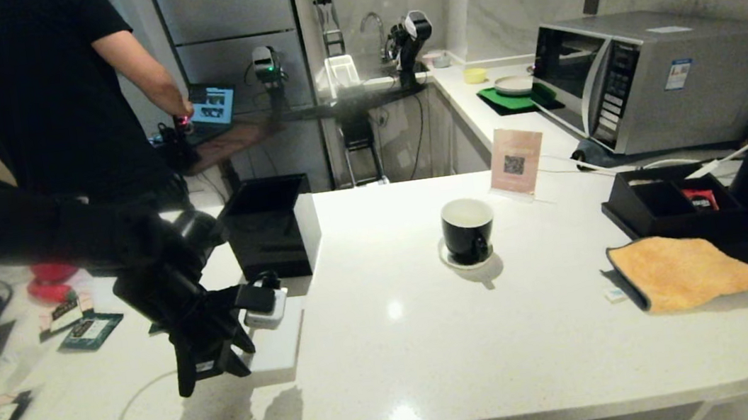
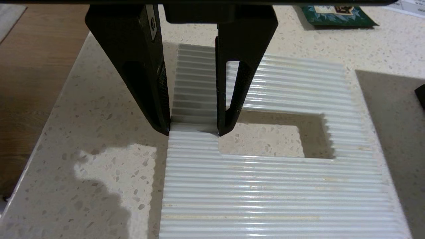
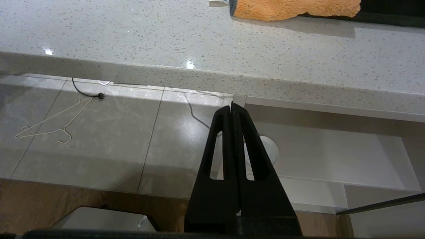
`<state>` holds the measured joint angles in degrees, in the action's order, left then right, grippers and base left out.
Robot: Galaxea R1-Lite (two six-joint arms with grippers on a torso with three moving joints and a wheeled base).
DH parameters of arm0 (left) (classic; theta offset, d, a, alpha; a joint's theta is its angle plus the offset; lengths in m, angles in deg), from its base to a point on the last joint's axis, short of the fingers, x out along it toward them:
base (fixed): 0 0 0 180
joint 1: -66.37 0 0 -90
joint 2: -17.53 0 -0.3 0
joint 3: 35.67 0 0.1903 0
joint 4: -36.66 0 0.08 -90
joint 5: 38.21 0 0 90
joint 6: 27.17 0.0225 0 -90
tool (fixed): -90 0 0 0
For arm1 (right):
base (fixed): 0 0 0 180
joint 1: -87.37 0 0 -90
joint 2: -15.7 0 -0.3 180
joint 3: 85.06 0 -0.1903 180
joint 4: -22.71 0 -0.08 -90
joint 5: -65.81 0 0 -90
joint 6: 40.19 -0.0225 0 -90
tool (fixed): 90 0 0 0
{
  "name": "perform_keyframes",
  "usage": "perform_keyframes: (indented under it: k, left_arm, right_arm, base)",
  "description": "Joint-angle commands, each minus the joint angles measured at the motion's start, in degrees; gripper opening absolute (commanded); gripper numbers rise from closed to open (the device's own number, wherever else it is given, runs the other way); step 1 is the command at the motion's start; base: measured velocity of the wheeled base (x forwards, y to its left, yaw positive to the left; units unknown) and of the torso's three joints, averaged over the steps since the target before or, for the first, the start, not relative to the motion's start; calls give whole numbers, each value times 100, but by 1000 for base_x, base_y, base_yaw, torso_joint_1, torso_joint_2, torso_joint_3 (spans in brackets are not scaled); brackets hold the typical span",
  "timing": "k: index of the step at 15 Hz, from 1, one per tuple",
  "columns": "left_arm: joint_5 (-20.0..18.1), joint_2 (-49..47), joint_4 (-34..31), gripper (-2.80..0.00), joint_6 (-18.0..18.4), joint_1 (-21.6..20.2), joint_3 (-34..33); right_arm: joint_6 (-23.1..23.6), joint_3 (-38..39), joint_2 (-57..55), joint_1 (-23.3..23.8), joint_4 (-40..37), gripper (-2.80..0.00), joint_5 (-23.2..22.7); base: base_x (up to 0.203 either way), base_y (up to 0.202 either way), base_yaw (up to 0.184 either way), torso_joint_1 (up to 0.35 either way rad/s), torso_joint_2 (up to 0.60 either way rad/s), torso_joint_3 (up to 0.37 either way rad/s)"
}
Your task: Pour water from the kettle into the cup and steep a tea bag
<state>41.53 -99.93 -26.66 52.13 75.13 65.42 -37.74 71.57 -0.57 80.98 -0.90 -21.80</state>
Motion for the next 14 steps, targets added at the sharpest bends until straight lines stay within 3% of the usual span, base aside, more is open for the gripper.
perform_keyframes:
  k: [1, 14]
  left_arm:
    - [-20, 127, -21, -280, 42, 3, -12]
    - [-55, 548, -278, -280, 24, 84, -38]
  right_arm:
    - [5, 0, -1, -3, -2, -280, 3]
    - [3, 0, -9, -3, -2, -280, -1]
  base:
    - [0, 0, 0, 0, 0, 0]
    - [0, 0, 0, 0, 0, 0]
